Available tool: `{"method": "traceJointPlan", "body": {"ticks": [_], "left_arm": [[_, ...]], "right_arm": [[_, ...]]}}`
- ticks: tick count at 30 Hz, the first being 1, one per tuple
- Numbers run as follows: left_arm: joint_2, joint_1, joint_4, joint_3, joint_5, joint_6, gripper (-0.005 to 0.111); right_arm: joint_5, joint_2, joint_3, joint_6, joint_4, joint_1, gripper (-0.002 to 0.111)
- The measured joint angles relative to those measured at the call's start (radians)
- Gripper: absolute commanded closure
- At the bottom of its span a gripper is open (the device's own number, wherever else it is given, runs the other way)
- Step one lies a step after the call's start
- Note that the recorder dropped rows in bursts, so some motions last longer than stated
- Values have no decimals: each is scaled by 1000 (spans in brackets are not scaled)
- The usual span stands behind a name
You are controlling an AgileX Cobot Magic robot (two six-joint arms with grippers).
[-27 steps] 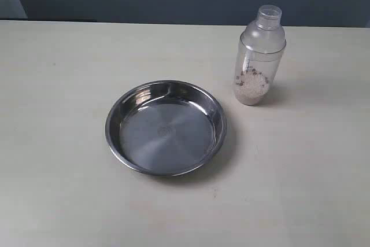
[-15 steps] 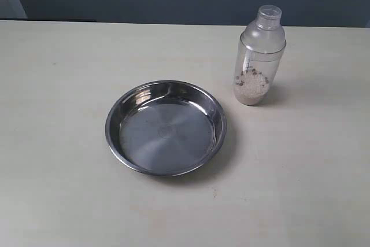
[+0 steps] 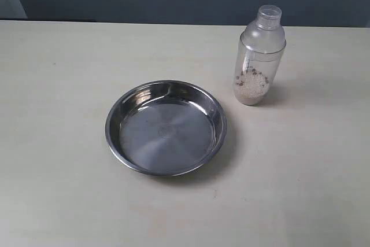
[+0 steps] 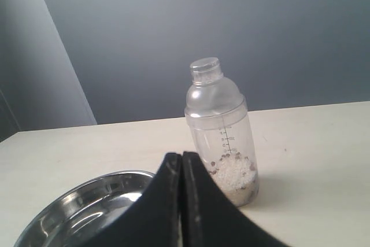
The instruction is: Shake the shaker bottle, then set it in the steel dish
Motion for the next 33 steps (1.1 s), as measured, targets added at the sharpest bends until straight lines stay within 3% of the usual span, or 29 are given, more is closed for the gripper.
{"method": "traceJointPlan", "body": {"ticks": [7,15,24,33], "left_arm": [[337,-3,-190,-81,202,389,1],[643,-110,-199,-109,245,619,1],[924,-217,-199,-244,220,626,1],[1170,-272,-199,-455,192,664,1]], "right_arm": [[0,0,0,0,0,0,109],[0,0,0,0,0,0,109],[0,0,0,0,0,0,109],[0,0,0,0,0,0,109]]}}
